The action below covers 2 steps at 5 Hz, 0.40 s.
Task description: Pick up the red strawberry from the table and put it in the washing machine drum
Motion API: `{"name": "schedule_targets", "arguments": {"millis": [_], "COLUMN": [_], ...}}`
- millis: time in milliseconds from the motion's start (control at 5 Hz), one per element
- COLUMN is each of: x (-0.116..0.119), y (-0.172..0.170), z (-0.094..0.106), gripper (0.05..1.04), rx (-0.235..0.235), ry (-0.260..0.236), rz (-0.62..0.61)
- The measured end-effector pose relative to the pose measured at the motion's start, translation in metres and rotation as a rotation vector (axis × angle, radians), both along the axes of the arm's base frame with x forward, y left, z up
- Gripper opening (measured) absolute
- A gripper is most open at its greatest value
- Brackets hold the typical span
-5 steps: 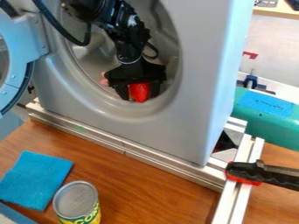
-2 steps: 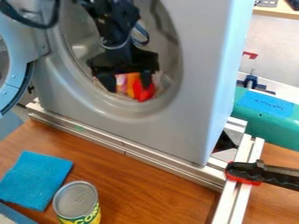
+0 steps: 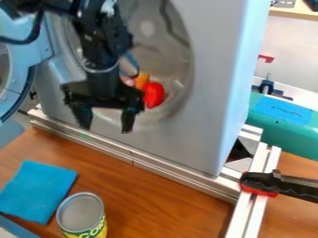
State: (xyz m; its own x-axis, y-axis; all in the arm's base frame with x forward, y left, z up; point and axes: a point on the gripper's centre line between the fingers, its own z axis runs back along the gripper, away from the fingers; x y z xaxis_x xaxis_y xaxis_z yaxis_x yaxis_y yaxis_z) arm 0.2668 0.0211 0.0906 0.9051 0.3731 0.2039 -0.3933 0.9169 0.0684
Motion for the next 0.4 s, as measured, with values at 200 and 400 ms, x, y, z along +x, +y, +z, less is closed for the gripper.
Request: {"name": "schedule_targets", "arguments": {"millis": [200,400], "x": [-0.031,-0.052], "y": [0.002,0.001], "z": [-0.012,-0.022], "gripper": [1.000,1.000], "rx": [0.018,0.022], "ry": [0.030,0.069], "rz": [-0.046,-0.142]}}
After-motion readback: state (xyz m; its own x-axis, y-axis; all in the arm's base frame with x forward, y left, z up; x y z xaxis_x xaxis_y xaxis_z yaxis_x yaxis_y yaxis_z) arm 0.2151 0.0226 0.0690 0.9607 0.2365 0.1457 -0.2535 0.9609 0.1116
